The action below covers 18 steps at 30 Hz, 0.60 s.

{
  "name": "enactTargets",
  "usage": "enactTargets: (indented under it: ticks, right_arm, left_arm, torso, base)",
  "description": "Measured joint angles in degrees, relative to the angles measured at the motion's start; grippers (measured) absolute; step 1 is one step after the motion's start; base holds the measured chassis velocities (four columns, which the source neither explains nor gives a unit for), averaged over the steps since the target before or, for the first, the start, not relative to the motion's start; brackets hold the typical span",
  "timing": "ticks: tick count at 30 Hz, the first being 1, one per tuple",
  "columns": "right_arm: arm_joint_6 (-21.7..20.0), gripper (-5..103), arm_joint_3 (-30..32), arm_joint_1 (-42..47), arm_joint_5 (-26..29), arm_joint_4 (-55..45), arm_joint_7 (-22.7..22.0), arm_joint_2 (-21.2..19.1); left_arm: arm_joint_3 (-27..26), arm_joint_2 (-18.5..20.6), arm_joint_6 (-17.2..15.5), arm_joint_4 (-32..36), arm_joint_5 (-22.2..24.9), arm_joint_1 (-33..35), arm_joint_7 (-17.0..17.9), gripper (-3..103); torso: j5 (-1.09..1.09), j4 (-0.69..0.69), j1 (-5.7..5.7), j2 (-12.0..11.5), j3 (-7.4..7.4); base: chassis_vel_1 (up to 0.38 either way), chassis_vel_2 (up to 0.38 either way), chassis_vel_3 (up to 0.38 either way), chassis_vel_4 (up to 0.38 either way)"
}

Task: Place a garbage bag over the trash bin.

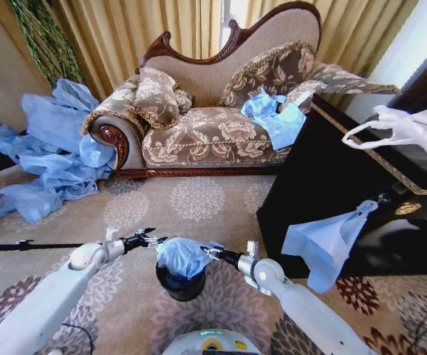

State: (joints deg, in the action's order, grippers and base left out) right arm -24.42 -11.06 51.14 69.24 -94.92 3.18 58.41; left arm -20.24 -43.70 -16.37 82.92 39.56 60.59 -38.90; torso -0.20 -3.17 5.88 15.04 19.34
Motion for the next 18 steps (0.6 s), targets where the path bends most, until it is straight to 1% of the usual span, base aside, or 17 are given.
enactTargets:
  ticks: [2,5,6,8,9,10,11,12,13,14,15,16,17,18]
  right_arm:
    - [-0.20,85,-0.01,-0.19,-0.29,0.41,0.69,0.01]
    - [-0.65,83,-0.05,-1.16,-1.38,1.74,2.85,0.29]
    - [-0.65,83,-0.05,-1.16,-1.38,1.74,2.85,0.29]
    - [-0.82,83,-0.41,-2.14,-2.45,2.96,4.42,0.62]
    - [-0.83,81,-0.68,-2.59,-3.14,3.63,5.18,0.81]
    - [-0.83,81,-0.68,-2.59,-3.14,3.63,5.18,0.81]
    - [-0.92,80,-1.03,-2.95,-3.56,4.22,5.54,1.00]
    - [-0.92,78,-1.32,-3.11,-3.73,4.50,5.63,1.07]
    - [-0.93,78,-1.58,-3.19,-3.86,4.68,5.67,1.10]
    - [-0.93,78,-1.58,-3.19,-3.86,4.68,5.67,1.10]
    - [-0.93,76,-1.87,-3.21,-4.08,4.87,5.73,1.10]
    - [-0.93,72,-2.03,-3.20,-4.22,4.94,5.76,1.10]
    - [-0.91,72,-2.11,-3.15,-4.40,4.99,5.77,1.10]
    - [-0.87,68,-2.16,-3.05,-4.50,4.99,5.78,1.07]
  left_arm:
    - [0.32,-0.20,-0.02,-0.49,0.00,-0.06,-0.46,100]
    - [1.46,-0.43,0.29,-1.74,-0.28,-0.08,-2.83,98]
    - [1.46,-0.43,0.29,-1.74,-0.28,-0.08,-2.83,98]
    - [2.03,-0.54,0.87,-2.51,-0.73,-0.05,-4.79,94]
    - [2.13,-0.79,1.27,-3.16,-1.30,-0.13,-6.58,91]
    - [2.13,-0.79,1.27,-3.16,-1.30,-0.13,-6.58,91]
    - [2.13,-1.03,1.48,-3.57,-1.83,-0.19,-7.85,87]
    - [2.13,-1.15,1.51,-3.69,-2.01,-0.16,-8.25,81]
    - [2.14,-1.26,1.53,-3.71,-2.06,-0.02,-8.34,76]
    - [2.14,-1.26,1.53,-3.71,-2.06,-0.02,-8.34,76]
    - [2.09,-1.35,1.55,-3.72,-2.13,0.24,-8.36,71]
    - [2.02,-1.40,1.57,-3.71,-2.16,0.49,-8.35,71]
    - [1.87,-1.42,1.59,-3.64,-2.16,0.78,-8.32,66]
    - [1.77,-1.43,1.63,-3.54,-2.16,1.00,-8.31,60]
  torso:
    - [0.00,0.00,0.00,0.00,0.00]
    - [0.00,0.01,0.00,0.00,0.00]
    - [0.00,0.01,0.00,0.00,0.00]
    - [0.00,0.01,0.00,0.00,0.00]
    - [0.00,0.02,0.00,0.00,0.00]
    - [0.00,0.02,0.00,0.00,0.00]
    - [0.00,0.01,0.00,0.00,0.00]
    - [0.00,0.01,0.00,0.00,0.00]
    - [0.01,0.01,0.00,0.00,0.00]
    - [0.01,0.01,0.00,0.00,0.00]
    - [0.00,0.01,0.00,0.00,0.00]
    - [0.00,0.00,0.00,0.00,0.00]
    - [0.00,0.01,0.00,0.00,0.00]
    - [0.00,0.02,-0.01,0.00,0.00]
  base:
    - [0.000,0.000,0.000,0.000]
    - [0.000,0.000,0.000,0.000]
    - [0.000,0.000,0.000,0.000]
    - [0.000,0.000,0.000,0.000]
    - [0.000,0.000,0.000,0.000]
    - [0.000,0.000,0.000,0.000]
    - [0.000,0.000,0.000,0.000]
    - [0.000,0.000,0.000,0.000]
    - [0.000,0.000,0.000,0.000]
    - [0.000,0.000,0.000,0.000]
    - [0.000,0.000,0.000,0.000]
    - [0.000,0.000,0.000,0.000]
    - [0.000,0.000,0.000,0.000]
    - [0.000,0.000,0.000,0.000]
